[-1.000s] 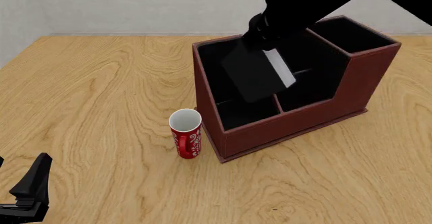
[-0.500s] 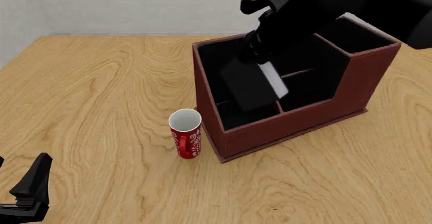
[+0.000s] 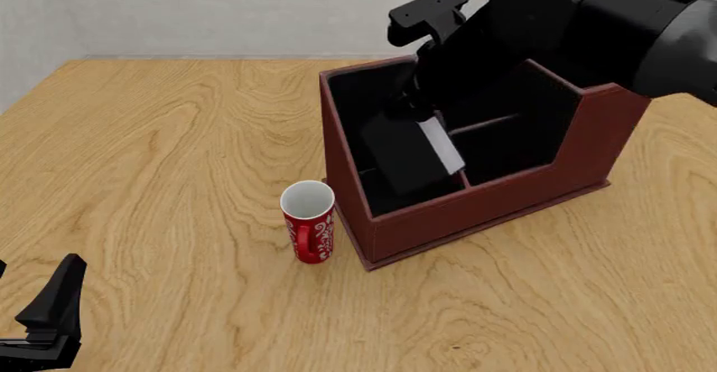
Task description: Pick up the book and place it in the left compartment of the caddy.
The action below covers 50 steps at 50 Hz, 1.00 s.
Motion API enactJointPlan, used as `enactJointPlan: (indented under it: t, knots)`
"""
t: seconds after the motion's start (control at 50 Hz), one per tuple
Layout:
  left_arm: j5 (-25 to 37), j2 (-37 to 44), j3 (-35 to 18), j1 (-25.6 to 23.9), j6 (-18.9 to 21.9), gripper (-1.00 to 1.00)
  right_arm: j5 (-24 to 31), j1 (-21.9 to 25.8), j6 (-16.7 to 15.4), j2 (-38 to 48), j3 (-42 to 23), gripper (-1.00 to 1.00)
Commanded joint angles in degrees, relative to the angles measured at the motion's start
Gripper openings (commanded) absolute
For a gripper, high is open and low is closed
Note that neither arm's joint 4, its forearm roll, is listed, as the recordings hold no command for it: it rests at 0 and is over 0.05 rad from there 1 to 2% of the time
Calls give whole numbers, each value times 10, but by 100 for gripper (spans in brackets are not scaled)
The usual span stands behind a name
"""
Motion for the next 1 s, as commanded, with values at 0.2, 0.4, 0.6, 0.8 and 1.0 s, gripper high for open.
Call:
enactJointPlan:
  t: [0.2, 0.4, 0.6, 0.8, 1.0]
  knots:
    - [0, 0, 0, 0, 0, 100, -37, 3, 21, 17, 20, -100]
    - [0, 0, 0, 0, 0, 100, -45, 2, 23, 23, 24, -100]
    - [0, 0, 0, 0, 0, 100, -49, 2, 22, 24, 29, -100]
    - [0, 0, 0, 0, 0, 100, -48, 1, 21, 22, 29, -100]
    - [0, 0, 0, 0, 0, 100, -46, 10, 26, 14, 34, 100]
